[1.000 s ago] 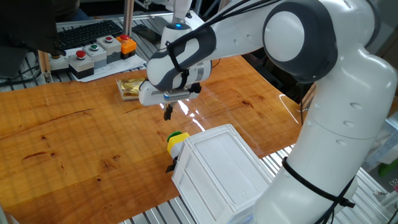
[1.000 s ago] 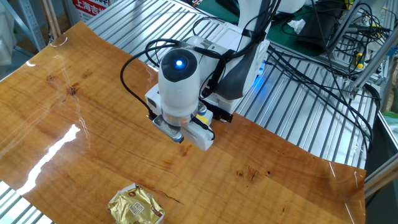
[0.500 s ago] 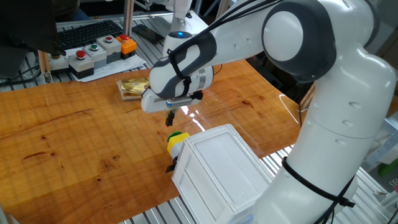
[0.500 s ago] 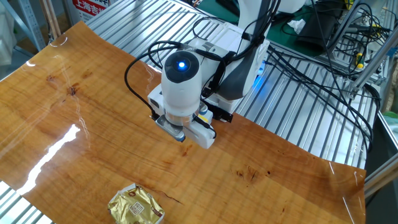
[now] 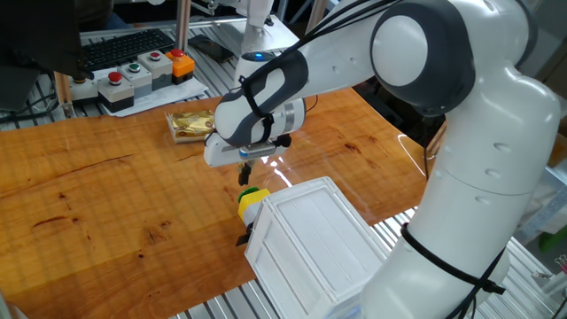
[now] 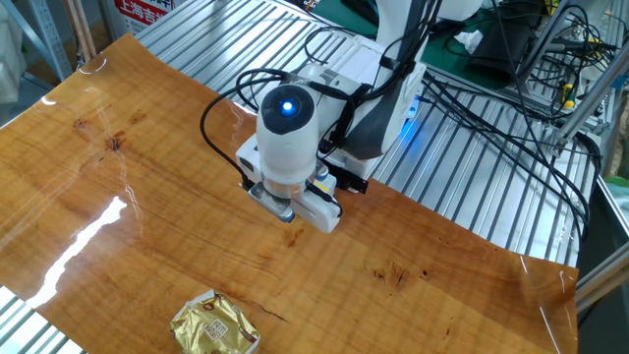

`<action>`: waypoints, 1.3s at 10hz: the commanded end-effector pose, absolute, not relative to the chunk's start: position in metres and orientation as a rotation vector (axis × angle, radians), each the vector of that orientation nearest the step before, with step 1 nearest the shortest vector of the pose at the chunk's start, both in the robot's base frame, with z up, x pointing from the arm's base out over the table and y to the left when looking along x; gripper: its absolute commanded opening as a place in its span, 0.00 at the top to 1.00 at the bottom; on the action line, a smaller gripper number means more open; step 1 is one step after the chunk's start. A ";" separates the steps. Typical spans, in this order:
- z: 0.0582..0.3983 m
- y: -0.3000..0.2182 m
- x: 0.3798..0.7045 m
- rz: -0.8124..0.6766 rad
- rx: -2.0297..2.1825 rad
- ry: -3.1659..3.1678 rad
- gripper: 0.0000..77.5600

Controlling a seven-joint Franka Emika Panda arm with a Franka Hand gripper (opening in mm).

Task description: Press the button horizontally

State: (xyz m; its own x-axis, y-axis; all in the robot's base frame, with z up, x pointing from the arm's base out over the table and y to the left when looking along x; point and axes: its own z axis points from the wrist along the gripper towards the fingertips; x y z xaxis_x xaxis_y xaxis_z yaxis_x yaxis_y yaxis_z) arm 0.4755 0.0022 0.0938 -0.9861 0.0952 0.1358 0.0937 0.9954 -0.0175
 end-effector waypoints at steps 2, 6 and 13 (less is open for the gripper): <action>0.088 0.000 0.474 0.018 -0.156 -2.950 1.00; 0.087 0.000 0.470 0.016 -0.168 -2.915 1.00; 0.083 -0.003 0.456 0.013 -0.194 -2.865 1.00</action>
State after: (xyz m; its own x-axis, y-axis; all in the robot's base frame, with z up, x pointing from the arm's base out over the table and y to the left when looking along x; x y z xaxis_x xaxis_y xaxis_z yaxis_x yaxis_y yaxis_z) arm 0.4591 -0.0018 0.0833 -0.9600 0.1268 0.2498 0.1235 0.9919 -0.0290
